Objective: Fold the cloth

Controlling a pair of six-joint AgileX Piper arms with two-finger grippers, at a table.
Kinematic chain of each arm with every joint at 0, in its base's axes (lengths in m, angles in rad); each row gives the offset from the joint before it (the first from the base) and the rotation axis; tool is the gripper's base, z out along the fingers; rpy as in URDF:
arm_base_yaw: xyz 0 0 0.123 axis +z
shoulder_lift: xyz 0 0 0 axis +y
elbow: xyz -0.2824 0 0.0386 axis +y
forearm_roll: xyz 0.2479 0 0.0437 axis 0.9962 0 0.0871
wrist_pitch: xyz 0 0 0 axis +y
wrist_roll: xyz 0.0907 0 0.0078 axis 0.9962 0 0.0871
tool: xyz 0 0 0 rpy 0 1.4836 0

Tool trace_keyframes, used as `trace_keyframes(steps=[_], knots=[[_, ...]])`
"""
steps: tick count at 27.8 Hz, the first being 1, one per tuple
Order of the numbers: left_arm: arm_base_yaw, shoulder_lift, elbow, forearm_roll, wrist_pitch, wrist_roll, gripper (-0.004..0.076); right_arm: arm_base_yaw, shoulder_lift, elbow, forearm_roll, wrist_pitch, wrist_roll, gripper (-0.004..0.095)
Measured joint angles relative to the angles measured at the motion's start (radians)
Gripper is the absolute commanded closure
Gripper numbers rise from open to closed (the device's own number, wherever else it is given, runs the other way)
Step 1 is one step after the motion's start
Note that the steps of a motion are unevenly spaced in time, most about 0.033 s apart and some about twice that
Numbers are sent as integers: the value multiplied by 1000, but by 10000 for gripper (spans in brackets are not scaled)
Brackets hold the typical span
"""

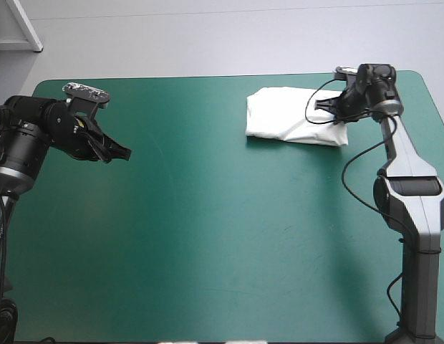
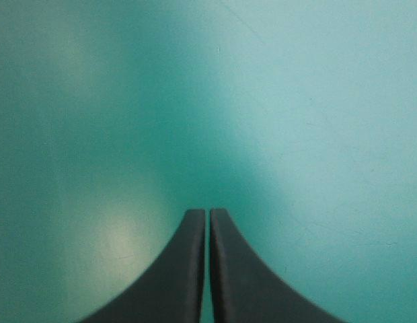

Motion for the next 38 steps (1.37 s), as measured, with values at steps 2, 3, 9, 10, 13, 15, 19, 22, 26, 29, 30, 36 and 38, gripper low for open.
trace_keyframes(steps=[2, 3, 9, 10, 13, 15, 19, 22, 26, 29, 30, 36, 38], knots=[[0, 0, 0, 0, 0, 0, 705, -75, 0, 0, -1, 1, 0, 924], [0, 0, 0, 0, 0, 0, 705, -116, 0, 0, -2, 3, -14, 923], [0, 0, 0, 0, -6, 0, 705, -190, -7, 1, 5, 4, -72, 776], [0, 0, 0, 0, -11, 0, 705, -198, -9, 1, 15, 4, -75, 681], [0, 0, 0, 0, -24, 0, 705, -209, -10, 1, 34, 4, -76, 355], [0, 0, 0, 0, -24, 0, 705, -211, -10, 1, 34, 4, -76, 207], [0, 0, 0, 0, -43, 0, 705, -213, -23, 2, 37, 4, -48, 192], [0, 0, 0, 0, -66, 0, 705, -213, -55, 4, 44, 4, -31, 312], [0, 0, 0, 0, -121, 0, 705, -213, -136, 5, 88, 8, -17, 651], [0, 0, 1, -6, -161, 1, 705, -213, -233, 6, 168, 10, -33, 921], [0, 0, 1, -10, -171, 1, 705, -213, -254, 7, 195, 11, -41, 914], [0, -2, 1, -68, -239, 22, 705, -210, -522, 86, 308, 14, -119, 921], [0, -7, 3, -92, -253, 41, 705, -205, -629, 166, 285, 15, -147, 921]])
